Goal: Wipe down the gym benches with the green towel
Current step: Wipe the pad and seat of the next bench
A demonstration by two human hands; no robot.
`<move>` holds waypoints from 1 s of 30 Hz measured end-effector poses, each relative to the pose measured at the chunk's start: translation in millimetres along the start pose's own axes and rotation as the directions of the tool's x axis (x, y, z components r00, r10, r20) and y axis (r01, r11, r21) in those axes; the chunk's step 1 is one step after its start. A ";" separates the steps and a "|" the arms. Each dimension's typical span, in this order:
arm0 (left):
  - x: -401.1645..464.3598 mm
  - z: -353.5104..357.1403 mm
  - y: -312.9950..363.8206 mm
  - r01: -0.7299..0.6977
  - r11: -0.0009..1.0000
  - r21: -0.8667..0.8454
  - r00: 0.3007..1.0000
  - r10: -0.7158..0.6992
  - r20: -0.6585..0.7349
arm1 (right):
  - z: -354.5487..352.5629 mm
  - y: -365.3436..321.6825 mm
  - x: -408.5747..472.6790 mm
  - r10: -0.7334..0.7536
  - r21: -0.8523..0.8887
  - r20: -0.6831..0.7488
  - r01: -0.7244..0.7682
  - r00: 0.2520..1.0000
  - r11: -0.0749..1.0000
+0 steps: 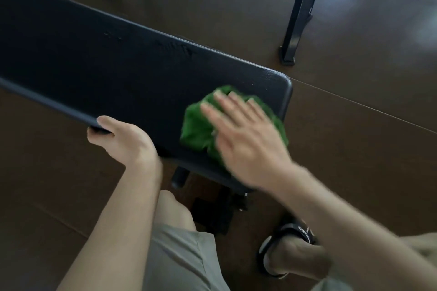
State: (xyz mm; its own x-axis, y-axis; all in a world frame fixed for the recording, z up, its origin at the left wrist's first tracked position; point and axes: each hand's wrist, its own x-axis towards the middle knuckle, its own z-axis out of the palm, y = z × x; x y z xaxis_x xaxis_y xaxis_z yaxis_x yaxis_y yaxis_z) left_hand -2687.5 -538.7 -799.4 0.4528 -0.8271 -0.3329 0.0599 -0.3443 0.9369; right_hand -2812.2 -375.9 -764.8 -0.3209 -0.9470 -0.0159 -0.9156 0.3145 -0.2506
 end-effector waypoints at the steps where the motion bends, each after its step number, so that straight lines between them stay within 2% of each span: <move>1: -1.0 0.8 0.0 0.002 1.000 0.004 1.000 -0.002 -0.005 | -5.5 21.4 18.8 0.068 -0.015 -0.013 -0.068 0.998 0.998; 4: -4.2 1.8 2.4 0.006 1.000 0.013 1.000 -0.006 -0.023 | -16.8 67.4 84.7 0.264 -0.003 0.015 -0.264 0.964 0.964; 7: -4.2 1.7 2.8 -0.007 1.000 0.016 1.000 0.007 -0.012 | -16.0 61.4 106.0 0.349 0.041 0.007 -0.349 0.937 0.936; 11: -6.6 0.5 5.6 0.009 1.000 0.003 1.000 -0.009 -0.017 | -0.3 12.6 21.8 0.298 0.066 -0.102 -0.292 0.949 0.954; 14: -1.6 2.1 2.8 0.012 1.000 -0.003 0.999 -0.012 -0.036 | 13.0 -23.9 -39.0 0.238 0.090 -0.078 -0.231 0.968 0.969; 18: 1.8 0.0 -1.1 -0.006 1.000 -0.002 0.999 0.006 -0.034 | 4.4 7.1 -12.8 0.197 0.087 -0.069 -0.190 0.978 0.978; 21: 6.2 2.4 -3.5 -0.018 1.000 0.002 0.999 0.018 -0.041 | -6.6 51.8 39.9 0.268 0.071 -0.088 -0.263 0.959 0.962; 24: 6.9 2.6 -3.8 -0.025 1.000 0.004 0.999 0.025 -0.042 | -13.8 68.8 78.7 0.350 0.060 -0.055 -0.347 0.935 0.936; 27: 4.1 2.7 -2.8 -0.020 1.000 -0.005 0.999 0.020 -0.041 | -8.5 51.5 54.0 0.378 0.092 -0.070 -0.371 0.923 0.924; 30: 3.8 5.3 -1.4 -0.015 1.000 -0.017 0.998 0.014 -0.056 | 7.5 -4.7 -18.1 0.362 0.140 -0.083 -0.348 0.929 0.927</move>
State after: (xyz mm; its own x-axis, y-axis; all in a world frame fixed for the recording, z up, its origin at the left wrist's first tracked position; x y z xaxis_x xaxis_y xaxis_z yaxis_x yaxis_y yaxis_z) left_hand -2690.6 -543.7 -802.5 0.5028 -0.8056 -0.3132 0.0679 -0.3244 0.9435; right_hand -2800.3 -360.8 -770.6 -0.6492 -0.7602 -0.0251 -0.7028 0.6121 -0.3625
